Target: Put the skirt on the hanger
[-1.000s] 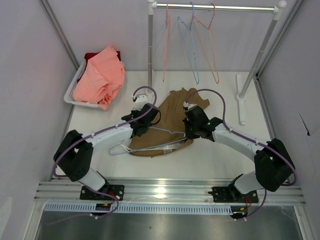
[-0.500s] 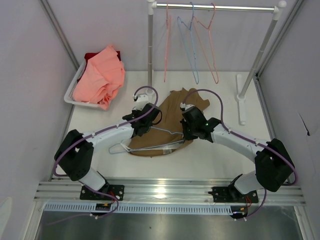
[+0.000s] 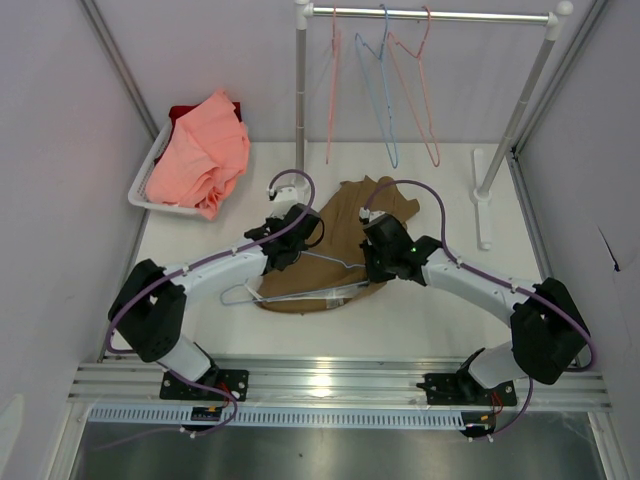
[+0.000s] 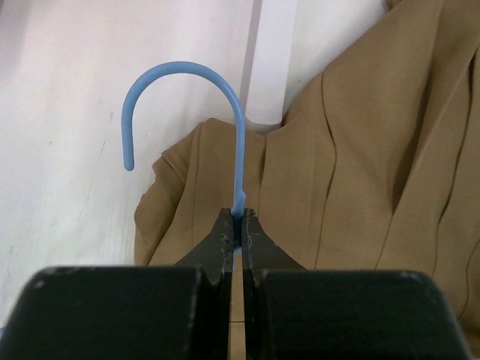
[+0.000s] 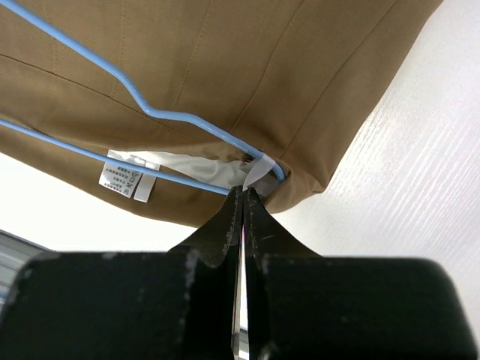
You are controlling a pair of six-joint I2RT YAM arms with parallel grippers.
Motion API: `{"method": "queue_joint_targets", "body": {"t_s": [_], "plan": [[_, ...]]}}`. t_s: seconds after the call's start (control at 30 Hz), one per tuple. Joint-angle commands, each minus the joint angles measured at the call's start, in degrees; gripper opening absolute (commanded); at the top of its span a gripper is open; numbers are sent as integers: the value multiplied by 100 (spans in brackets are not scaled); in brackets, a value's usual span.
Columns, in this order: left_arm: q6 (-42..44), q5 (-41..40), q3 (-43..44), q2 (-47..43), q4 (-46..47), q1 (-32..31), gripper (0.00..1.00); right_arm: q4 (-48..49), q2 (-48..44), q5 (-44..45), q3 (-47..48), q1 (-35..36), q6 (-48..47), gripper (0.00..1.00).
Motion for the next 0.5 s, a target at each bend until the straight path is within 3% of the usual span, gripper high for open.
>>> {"method": "queue_joint_targets", "body": {"t_s": [0.0,0.47], "plan": [[-175,306,71,-309,523,-65,0,169,-251,-240,75,92,-6,0],[-412,860,-159,-828,823,-65,0,-60,-752,-144,277,56,-59,0]]}}
